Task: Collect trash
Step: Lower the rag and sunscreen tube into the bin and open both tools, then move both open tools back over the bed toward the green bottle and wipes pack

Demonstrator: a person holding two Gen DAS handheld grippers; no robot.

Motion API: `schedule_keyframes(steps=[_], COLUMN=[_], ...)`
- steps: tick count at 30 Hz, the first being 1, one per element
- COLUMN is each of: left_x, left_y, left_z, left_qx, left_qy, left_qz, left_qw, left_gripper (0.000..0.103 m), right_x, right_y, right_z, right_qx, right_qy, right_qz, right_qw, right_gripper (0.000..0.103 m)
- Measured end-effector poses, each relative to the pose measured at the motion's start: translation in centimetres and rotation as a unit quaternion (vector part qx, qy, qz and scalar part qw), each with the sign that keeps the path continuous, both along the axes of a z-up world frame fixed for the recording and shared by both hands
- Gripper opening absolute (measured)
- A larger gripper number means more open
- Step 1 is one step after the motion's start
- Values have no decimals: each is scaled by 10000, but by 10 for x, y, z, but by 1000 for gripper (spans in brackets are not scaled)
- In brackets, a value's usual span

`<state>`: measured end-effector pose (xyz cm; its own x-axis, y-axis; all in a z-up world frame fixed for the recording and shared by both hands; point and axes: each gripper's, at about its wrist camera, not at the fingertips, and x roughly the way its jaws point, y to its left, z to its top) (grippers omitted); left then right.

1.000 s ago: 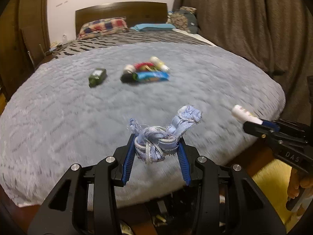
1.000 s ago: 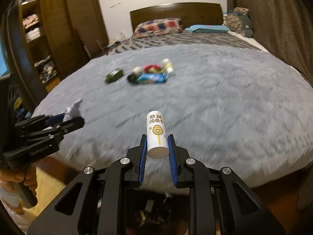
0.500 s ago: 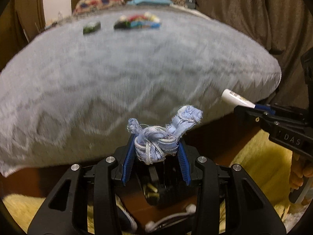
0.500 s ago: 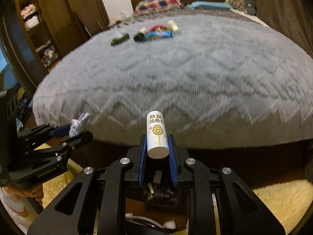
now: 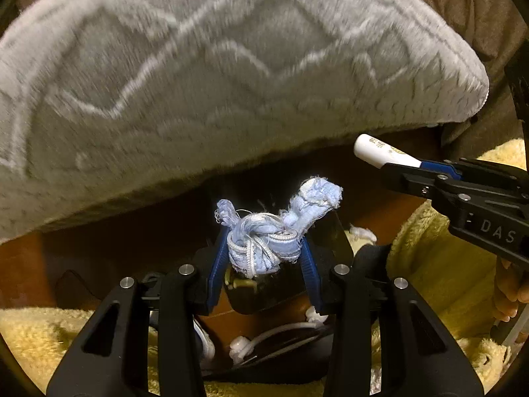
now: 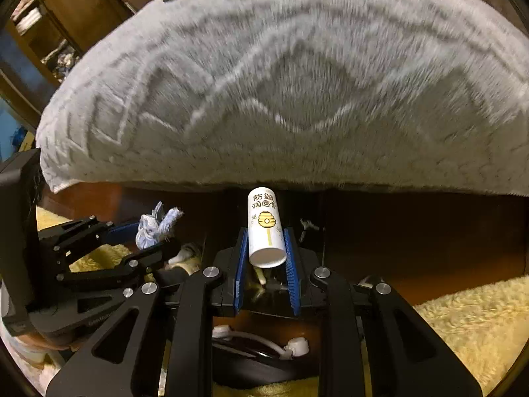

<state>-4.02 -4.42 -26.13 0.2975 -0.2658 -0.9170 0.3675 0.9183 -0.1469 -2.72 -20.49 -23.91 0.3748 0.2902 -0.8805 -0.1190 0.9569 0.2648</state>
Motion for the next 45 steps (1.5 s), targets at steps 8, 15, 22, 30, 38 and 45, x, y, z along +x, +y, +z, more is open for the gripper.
schedule_keyframes(steps=[8, 15, 22, 30, 38, 45], left_x=[6, 4, 6, 8, 25, 69], left_y=[2, 7, 13, 15, 34, 52], left_z=[-26, -40, -30, 13, 88, 139], left_qx=[-2, 20, 79, 90, -78, 244], left_qy=[421, 609, 437, -117, -941, -1525], left_qz=[72, 128, 199, 266, 505, 774], left_qw=[9991, 9981, 9988, 9995, 9942, 9850], left_gripper=[40, 47, 69, 93, 95, 95], right_x=[13, 23, 27, 25, 36, 78], right_y=[10, 12, 7, -15, -40, -46], right_z=[-31, -42, -24, 28, 103, 134], right_qx=[-22, -18, -18, 229, -143, -104], right_qy=[477, 642, 458, -134, -1072, -1417], right_qz=[65, 6, -102, -414, -729, -602], right_qw=[9988, 9979, 9989, 9988, 9915, 9880], right_gripper=[22, 24, 63, 98, 99, 99])
